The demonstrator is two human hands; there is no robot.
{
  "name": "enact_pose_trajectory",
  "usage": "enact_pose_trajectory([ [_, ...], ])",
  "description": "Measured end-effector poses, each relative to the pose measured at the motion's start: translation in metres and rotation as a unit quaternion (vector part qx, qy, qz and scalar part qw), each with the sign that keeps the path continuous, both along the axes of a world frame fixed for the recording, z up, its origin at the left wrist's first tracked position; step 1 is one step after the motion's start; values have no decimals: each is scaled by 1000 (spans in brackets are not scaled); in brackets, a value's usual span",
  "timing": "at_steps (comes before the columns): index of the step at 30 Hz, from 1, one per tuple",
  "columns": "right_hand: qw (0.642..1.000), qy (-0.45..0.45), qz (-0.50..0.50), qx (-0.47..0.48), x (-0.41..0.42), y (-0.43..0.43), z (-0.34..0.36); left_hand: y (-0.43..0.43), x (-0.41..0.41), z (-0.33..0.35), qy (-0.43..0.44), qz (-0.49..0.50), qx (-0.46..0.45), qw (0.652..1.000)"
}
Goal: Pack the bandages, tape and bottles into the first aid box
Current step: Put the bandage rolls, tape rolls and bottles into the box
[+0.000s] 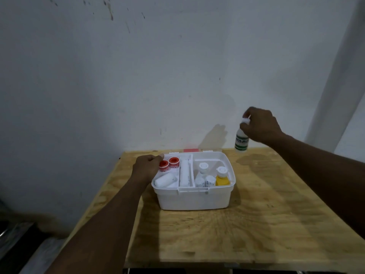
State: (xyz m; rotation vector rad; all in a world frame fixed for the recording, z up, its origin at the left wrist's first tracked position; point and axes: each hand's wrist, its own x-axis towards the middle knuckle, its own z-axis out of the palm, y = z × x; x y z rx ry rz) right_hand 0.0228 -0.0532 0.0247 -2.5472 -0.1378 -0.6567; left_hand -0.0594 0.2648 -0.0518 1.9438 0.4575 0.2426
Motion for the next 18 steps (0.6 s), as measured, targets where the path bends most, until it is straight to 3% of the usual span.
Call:
enact_pose_trajectory([
  [7,991,-75,104,27,-25,42,60,-5,2,0,0,3,1,1000],
  [18,973,35,212,-84,-51,80,25,0,4,-3,8,-4,0,1000],
])
